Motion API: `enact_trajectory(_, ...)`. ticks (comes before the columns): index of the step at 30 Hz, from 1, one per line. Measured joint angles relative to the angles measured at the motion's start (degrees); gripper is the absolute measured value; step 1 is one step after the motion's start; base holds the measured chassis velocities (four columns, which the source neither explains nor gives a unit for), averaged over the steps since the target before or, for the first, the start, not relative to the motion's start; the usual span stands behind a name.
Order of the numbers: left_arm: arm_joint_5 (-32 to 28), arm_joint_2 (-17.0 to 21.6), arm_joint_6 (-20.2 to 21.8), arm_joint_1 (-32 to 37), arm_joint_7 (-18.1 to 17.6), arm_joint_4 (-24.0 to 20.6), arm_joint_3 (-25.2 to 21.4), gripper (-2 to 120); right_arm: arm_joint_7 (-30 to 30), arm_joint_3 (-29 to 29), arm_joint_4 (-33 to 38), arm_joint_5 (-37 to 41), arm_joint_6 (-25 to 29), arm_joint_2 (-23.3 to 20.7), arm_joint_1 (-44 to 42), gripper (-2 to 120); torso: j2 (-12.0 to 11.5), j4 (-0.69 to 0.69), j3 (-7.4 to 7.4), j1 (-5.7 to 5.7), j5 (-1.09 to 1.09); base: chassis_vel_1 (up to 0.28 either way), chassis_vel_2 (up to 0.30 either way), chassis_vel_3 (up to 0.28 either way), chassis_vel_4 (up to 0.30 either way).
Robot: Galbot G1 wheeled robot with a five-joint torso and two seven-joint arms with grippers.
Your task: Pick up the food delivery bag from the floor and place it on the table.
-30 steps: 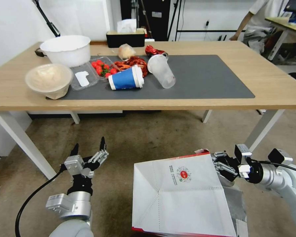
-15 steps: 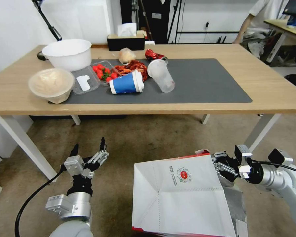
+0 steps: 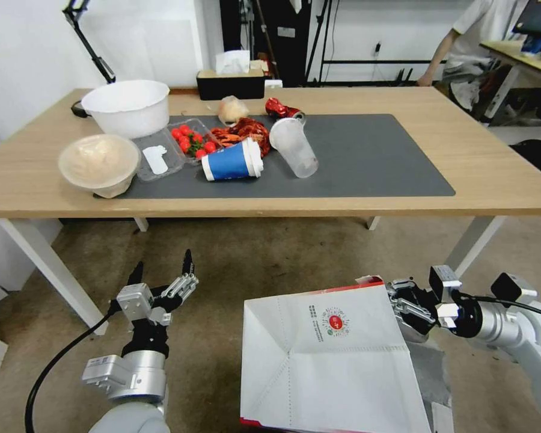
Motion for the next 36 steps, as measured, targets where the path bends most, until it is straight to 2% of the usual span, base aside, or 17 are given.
enact_trajectory(36, 0.1, 0.0, 0.1, 0.1, 0.0, -0.2, 0.0, 100, -0.1, -0.1, 0.1, 0.0, 0.0, -0.5, 0.2, 0, 8.4, 0.00, 5.09, 3.36, 0.00, 0.000, 0.000, 0.000, 0.000)
